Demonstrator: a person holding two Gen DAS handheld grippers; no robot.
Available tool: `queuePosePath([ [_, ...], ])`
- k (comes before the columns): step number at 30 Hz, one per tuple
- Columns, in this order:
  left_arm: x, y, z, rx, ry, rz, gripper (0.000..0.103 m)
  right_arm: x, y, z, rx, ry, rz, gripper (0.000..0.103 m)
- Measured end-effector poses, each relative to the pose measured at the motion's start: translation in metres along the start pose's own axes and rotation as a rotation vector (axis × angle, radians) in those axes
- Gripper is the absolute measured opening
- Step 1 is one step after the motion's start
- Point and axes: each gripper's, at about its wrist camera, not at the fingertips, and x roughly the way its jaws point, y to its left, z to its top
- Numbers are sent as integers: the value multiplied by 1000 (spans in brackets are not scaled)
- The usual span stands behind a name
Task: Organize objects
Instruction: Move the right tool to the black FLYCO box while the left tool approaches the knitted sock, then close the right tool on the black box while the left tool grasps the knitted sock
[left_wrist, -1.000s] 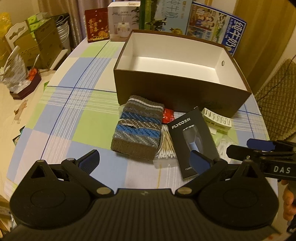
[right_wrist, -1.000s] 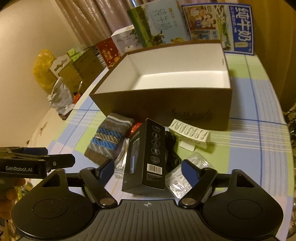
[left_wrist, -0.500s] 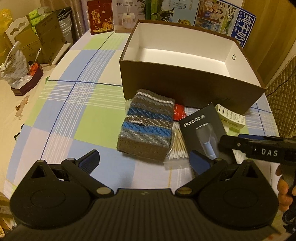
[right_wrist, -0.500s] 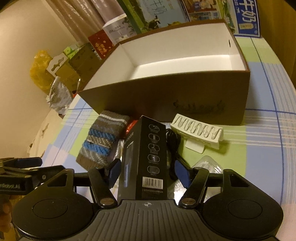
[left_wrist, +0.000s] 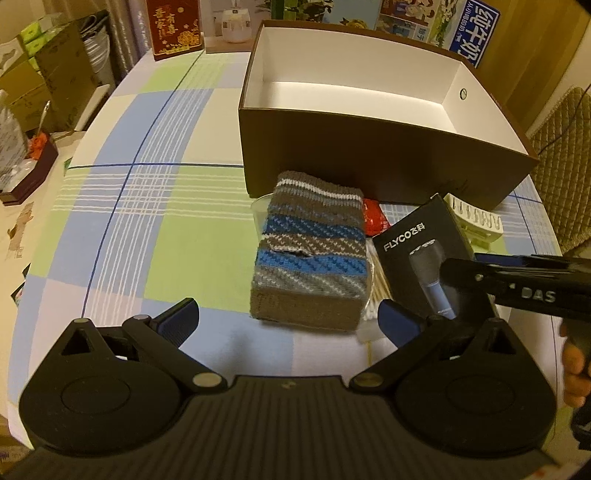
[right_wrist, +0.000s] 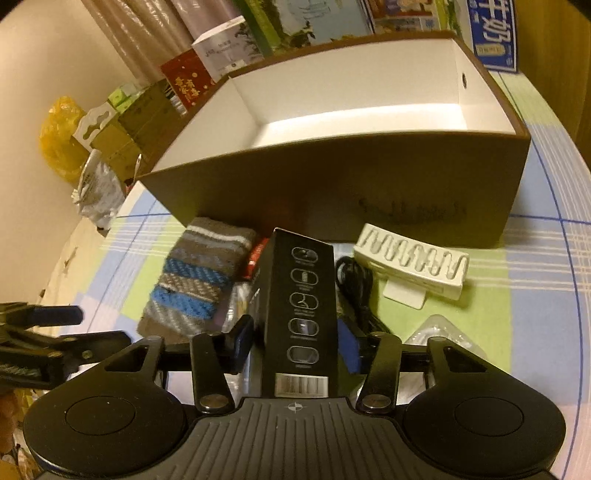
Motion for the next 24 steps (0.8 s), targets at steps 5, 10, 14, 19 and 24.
queuePosePath([
  [5,5,9,3,18,7,-28,102,9,17,-4,-27,11,-53,43],
  [10,9,17,4,47,6,-44,102,23,29,-6,-22,23,-91,43],
  [14,14,19,8,70,-1,-68,102,26,37,-7,-8,12,-131,42],
  [19,24,14,14,121,-12,-106,102,14,46,-9,17,-36,-165,40],
  [24,38,7,23,165,-27,-130,102,-17,47,-4,68,-111,-235,40],
])
